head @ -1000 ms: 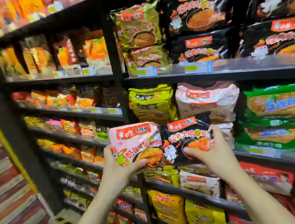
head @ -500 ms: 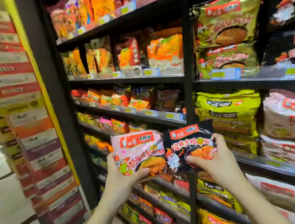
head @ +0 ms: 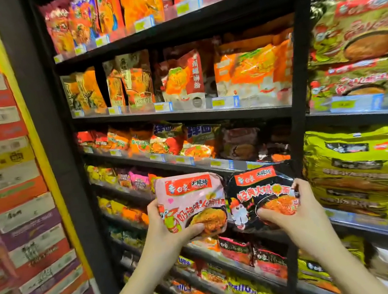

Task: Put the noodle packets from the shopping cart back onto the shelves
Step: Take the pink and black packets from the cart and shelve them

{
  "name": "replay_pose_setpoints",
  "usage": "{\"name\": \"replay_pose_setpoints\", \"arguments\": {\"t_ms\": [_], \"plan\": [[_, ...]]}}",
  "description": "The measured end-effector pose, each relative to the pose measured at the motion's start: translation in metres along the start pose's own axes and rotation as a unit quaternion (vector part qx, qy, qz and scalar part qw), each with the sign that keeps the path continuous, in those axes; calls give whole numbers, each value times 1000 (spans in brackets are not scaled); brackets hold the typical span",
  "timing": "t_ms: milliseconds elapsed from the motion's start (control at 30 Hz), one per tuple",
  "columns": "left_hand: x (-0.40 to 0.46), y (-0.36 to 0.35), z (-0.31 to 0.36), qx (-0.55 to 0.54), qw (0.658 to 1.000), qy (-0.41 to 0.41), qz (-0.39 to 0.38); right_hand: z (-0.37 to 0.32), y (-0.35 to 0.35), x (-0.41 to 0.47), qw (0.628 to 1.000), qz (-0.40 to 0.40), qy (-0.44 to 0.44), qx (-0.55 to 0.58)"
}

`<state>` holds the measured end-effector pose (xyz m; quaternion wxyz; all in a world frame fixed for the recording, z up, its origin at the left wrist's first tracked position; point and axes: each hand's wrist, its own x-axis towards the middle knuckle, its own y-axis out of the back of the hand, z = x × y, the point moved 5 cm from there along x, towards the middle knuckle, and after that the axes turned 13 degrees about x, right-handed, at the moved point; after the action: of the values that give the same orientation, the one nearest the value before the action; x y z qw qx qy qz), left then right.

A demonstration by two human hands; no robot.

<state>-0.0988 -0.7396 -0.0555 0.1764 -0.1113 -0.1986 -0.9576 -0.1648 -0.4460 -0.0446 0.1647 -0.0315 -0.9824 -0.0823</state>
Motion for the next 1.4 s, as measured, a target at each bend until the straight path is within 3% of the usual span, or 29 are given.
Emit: {"name": "replay_pose_setpoints", "arguments": {"t_ms": [300, 733, 1100, 1400], "plan": [[97, -23, -16, -23, 998, -39, -48, 0, -18, 54, 998, 59, 23, -16], [277, -81, -3, -10, 992, -123, -39, 15, -30, 132, 993, 108, 20, -38], [328, -148, 13, -12, 973, -199, -114, 8, -25, 128, 977, 204, -12, -57], [357, -171, 8, 139, 958, -181, -174, 0, -38, 116, 958, 276, -7, -75]]}}
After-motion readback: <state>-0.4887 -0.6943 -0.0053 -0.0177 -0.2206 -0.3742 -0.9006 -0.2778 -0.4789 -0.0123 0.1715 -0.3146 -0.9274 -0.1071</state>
